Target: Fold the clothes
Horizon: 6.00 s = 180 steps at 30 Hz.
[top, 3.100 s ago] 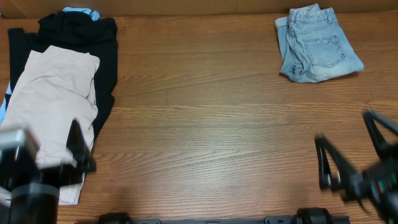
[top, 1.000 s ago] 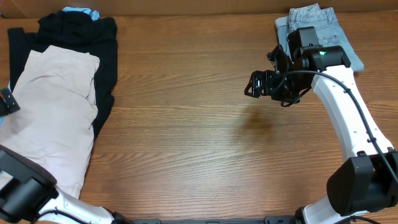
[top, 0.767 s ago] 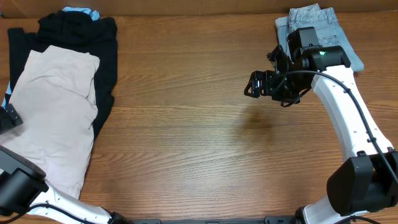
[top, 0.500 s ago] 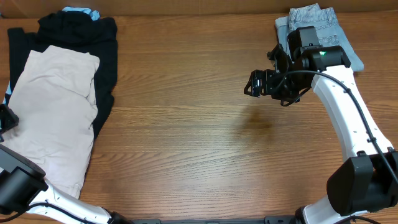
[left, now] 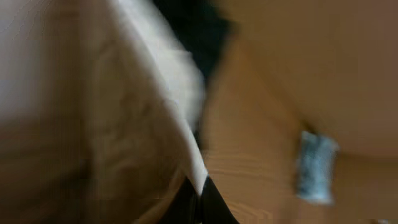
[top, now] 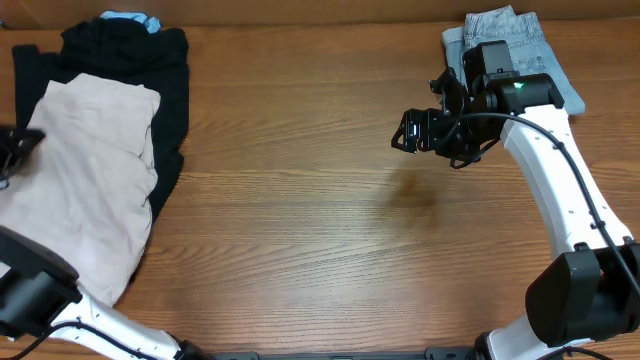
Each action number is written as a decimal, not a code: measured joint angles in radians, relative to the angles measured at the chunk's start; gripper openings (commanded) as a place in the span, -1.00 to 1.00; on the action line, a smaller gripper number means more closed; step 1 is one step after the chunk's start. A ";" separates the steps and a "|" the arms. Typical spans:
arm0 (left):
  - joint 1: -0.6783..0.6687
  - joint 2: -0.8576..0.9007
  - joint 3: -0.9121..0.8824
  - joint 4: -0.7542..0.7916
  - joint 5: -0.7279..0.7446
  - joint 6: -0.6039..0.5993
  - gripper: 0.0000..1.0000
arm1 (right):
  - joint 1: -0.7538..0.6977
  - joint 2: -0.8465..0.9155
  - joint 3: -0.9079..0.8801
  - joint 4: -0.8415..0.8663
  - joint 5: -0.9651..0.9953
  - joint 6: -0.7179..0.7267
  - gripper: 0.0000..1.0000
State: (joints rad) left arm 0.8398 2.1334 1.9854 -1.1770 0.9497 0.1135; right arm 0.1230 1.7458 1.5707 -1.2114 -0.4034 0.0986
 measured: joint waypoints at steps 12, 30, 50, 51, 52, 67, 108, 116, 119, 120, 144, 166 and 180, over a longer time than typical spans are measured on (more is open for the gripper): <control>-0.563 0.000 0.248 -0.346 0.196 0.187 -0.92 | -0.152 0.000 0.343 -0.312 -0.038 0.005 1.00; -1.483 0.001 0.263 0.093 -0.474 -0.093 1.00 | -0.530 0.000 0.560 -0.475 -0.053 -0.004 1.00; -0.960 0.000 0.872 -0.331 -0.686 -0.277 1.00 | -0.233 0.000 0.555 -0.408 -0.033 -0.111 1.00; -0.935 0.000 0.877 -0.345 -0.687 -0.277 1.00 | -0.181 0.000 0.550 -0.382 -0.030 -0.112 1.00; -0.903 0.000 0.880 -0.363 -0.689 -0.277 0.99 | -0.116 0.000 0.534 -0.345 -0.016 -0.110 1.00; -0.615 0.001 0.880 -0.493 -0.701 -0.267 1.00 | 0.445 0.158 0.185 0.171 0.237 0.089 1.00; -0.866 0.001 0.567 -0.490 -0.762 -0.158 1.00 | 0.122 0.080 -0.114 0.061 0.237 0.269 0.16; -0.866 0.001 0.513 -0.460 -0.772 -0.158 1.00 | 0.132 0.080 -0.131 0.153 0.139 0.241 0.78; -0.866 0.001 0.505 -0.452 -0.772 -0.158 1.00 | 0.154 0.080 -0.173 0.186 0.117 0.238 0.75; -0.866 0.001 0.503 -0.449 -0.772 -0.158 1.00 | 0.166 0.080 -0.197 0.206 0.106 0.237 0.61; -0.866 0.001 0.502 -0.445 -0.772 -0.158 1.00 | -0.138 -0.140 -0.333 -0.071 0.114 0.282 -0.92; -0.936 0.081 0.501 -0.383 -0.764 -0.115 1.00 | -0.224 -0.182 -0.317 -0.130 0.078 0.134 0.33; -0.891 0.112 0.494 -0.454 -0.726 -0.031 0.89 | -0.199 -0.182 -0.214 -0.092 0.052 0.062 0.64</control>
State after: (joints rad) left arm -0.0509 2.2456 2.4790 -1.6310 0.2241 0.0826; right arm -0.0761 1.5642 1.3567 -1.3033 -0.3515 0.1604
